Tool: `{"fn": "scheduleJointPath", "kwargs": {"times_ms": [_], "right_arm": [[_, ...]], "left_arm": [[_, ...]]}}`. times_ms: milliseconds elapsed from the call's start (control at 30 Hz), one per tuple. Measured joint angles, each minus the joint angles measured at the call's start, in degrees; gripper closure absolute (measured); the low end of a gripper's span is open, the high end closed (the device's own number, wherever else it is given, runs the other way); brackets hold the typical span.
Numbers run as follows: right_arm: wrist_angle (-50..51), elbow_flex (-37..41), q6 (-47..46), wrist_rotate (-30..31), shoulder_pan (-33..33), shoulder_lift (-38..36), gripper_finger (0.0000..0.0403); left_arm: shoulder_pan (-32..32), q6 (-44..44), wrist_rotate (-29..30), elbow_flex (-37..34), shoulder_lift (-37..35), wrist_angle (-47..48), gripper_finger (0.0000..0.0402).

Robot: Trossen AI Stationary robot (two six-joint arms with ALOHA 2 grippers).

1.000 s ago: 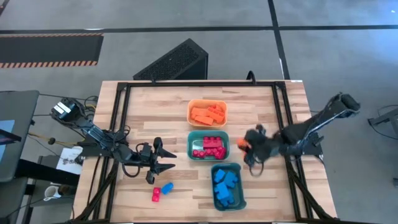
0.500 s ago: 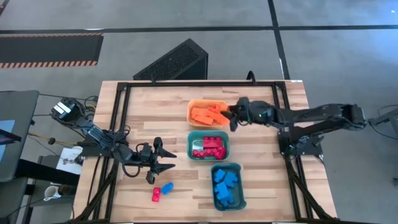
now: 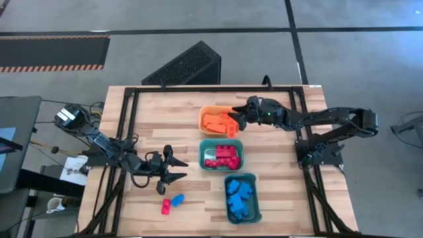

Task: Sort & place blocks by color
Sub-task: Put the blue game piece into the blue bin

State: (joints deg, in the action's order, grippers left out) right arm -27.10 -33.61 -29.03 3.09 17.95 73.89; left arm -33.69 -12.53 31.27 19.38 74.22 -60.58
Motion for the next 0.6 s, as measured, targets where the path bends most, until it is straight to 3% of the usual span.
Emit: {"fn": "scheduleJointPath", "kwargs": {"times_ms": [200,400,500,600], "right_arm": [[-0.17,-0.02,-1.15,-4.45,-0.28,-2.36,0.0127],[-0.15,-0.04,0.62,-4.71,-8.78,-7.07,0.0133],[-0.11,-0.05,1.22,-3.22,-14.95,-8.49,0.0137],[0.1,-0.09,2.63,1.35,-21.69,-8.76,0.0138]], "left_arm": [[0.0,-0.01,-0.02,0.0,0.0,-0.02,0.0237],[-0.02,-2.18,-0.96,0.11,0.0,3.6,0.0237],[-0.02,-4.3,-1.05,2.93,0.02,12.16,0.0237],[-0.22,-7.59,-1.04,8.87,0.02,26.75,0.0237]]}}
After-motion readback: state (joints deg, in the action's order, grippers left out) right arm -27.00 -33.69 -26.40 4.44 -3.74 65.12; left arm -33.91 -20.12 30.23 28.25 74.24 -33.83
